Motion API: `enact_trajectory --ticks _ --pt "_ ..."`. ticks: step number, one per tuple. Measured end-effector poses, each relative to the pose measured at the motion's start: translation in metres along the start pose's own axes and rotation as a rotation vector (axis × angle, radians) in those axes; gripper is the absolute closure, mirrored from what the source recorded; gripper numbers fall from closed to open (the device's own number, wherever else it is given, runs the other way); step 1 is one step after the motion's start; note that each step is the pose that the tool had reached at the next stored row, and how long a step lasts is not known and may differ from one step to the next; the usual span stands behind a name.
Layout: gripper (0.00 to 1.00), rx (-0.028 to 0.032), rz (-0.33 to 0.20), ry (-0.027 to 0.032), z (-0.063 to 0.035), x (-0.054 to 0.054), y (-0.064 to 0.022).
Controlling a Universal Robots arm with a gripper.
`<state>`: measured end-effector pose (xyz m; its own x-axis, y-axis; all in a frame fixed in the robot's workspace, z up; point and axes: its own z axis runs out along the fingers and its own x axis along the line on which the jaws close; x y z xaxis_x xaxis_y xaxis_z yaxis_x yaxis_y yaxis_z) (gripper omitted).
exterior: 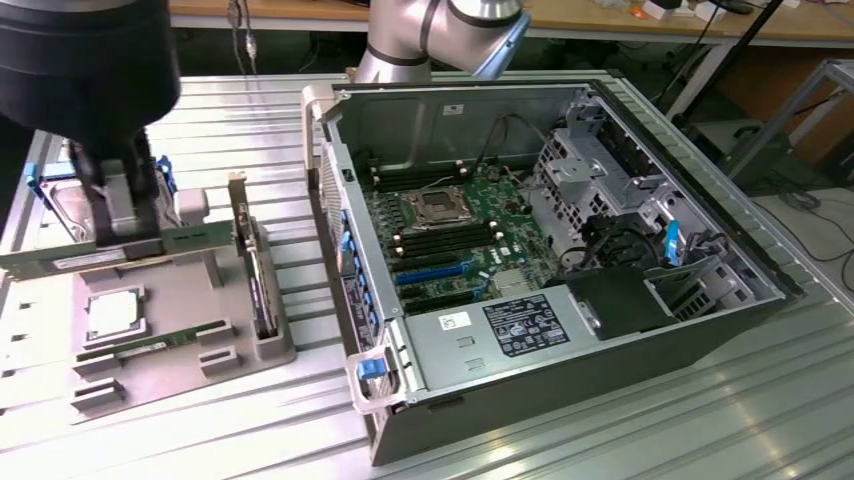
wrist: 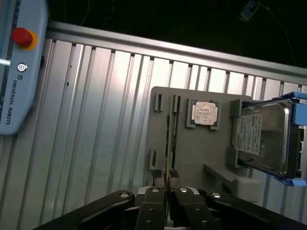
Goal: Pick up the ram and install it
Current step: 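Pick up the ram and move it above insertion slot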
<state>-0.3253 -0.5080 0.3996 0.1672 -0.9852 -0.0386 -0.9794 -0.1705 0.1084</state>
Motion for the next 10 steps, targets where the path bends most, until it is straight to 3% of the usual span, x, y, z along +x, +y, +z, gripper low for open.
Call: enact_trajectory --ticks 10 --pt "0.86 0.0 0.0 0.0001 -0.0006 -0.007 -0.0574"
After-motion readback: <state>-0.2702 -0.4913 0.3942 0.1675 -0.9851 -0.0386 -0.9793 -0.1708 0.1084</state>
